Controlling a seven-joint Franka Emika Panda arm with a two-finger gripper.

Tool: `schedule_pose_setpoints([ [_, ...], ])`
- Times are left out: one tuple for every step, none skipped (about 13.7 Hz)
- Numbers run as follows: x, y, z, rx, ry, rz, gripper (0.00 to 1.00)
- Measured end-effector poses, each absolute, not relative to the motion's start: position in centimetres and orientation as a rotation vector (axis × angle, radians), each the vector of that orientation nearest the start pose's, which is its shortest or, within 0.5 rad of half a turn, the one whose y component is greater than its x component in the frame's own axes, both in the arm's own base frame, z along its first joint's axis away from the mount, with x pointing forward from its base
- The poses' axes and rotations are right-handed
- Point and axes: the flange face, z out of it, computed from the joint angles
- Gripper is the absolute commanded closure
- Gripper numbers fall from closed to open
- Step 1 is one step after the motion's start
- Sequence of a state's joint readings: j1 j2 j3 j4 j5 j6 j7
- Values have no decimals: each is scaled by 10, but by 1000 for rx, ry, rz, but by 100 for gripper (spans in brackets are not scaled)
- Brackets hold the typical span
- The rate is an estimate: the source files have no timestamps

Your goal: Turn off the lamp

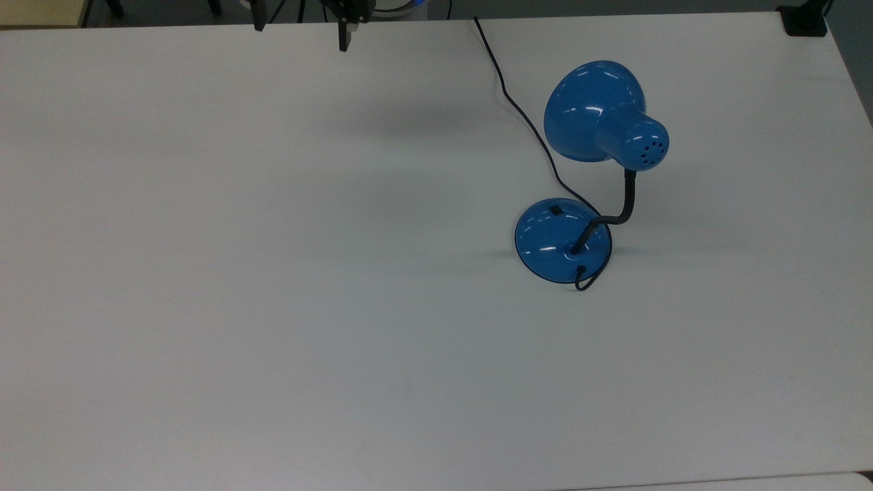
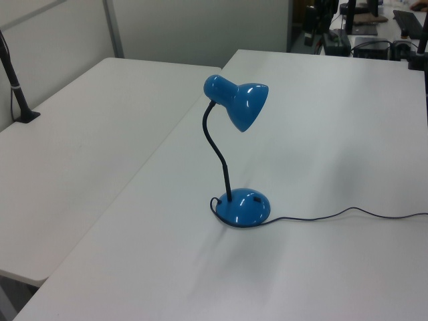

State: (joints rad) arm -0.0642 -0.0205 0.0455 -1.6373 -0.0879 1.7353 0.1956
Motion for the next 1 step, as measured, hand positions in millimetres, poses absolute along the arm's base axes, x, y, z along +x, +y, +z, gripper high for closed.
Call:
schedule_pose_setpoints([
  [566,-21,618,-3196,330,-197,0],
])
